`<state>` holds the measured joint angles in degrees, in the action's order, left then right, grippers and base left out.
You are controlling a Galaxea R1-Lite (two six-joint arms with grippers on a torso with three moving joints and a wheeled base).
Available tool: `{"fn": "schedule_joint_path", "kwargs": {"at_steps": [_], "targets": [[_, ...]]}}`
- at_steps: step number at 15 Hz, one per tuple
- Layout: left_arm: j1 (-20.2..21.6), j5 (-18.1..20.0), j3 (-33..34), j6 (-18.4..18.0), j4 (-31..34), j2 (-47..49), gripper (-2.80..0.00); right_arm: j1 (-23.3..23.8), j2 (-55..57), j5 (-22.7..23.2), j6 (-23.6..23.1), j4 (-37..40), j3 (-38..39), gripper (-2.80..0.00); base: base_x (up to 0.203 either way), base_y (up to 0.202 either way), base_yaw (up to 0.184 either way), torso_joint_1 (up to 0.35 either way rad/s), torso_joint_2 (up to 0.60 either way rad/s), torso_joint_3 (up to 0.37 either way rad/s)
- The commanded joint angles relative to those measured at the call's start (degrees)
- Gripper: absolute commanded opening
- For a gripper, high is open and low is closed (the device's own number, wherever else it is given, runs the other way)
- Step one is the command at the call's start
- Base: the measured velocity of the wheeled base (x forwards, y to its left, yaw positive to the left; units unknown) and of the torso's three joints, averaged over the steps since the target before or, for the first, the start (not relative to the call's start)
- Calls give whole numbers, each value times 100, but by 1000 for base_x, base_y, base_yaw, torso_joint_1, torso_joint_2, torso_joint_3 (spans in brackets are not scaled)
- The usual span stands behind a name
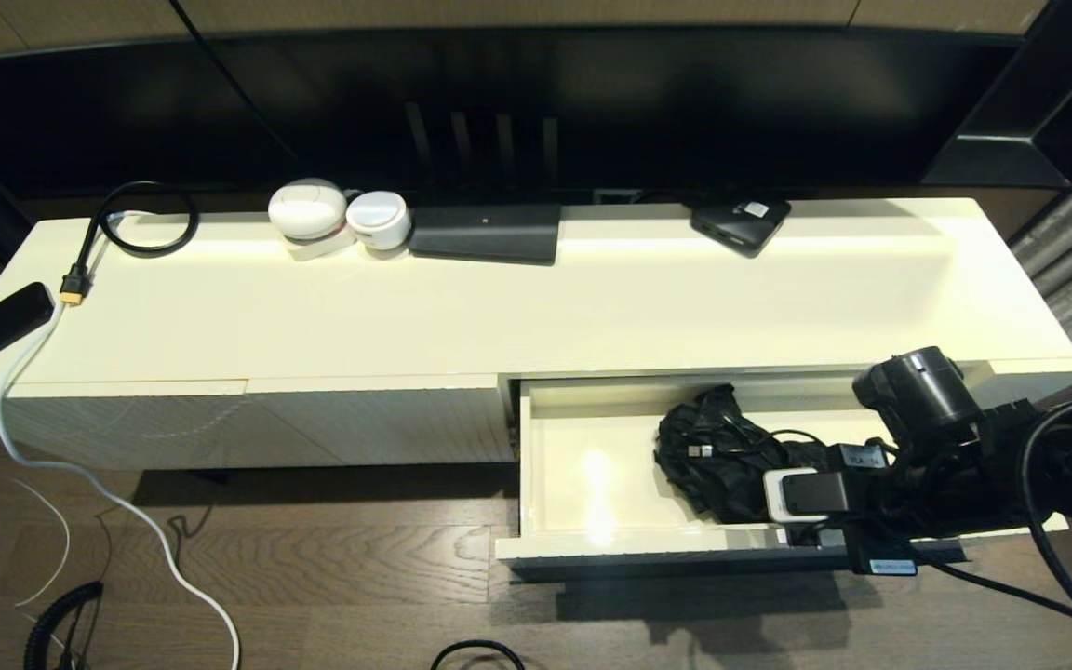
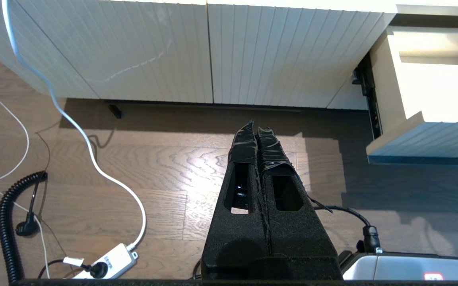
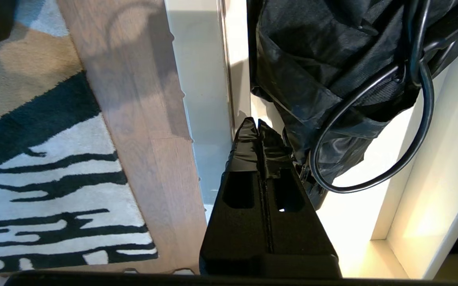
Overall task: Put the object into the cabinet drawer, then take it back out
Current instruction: Open the drawer
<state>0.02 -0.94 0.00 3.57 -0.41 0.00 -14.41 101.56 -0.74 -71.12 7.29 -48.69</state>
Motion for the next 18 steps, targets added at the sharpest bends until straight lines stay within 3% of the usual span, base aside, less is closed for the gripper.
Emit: {"fn": "schedule_joint_path", "kwargs": {"at_steps": [1,9,13,18], "targets": [[6,-3,0,3,-2,0,-280,-6,-58,-5,-25,19,146,-280,0,0,0,0,0,0],[4,-3,0,3,-2,0,-280,6,-246,-28,25,-394,337,-280,0,0,0,0,0,0],[-1,-3,0,3,-2,0,-280,24,-792,-275,426,-296,44,-280,0,0,0,0,0,0],[-2,-3,0,3,-2,0,-280,135,-1200,-381,381,-205,137,-280,0,0,0,0,0,0]]}}
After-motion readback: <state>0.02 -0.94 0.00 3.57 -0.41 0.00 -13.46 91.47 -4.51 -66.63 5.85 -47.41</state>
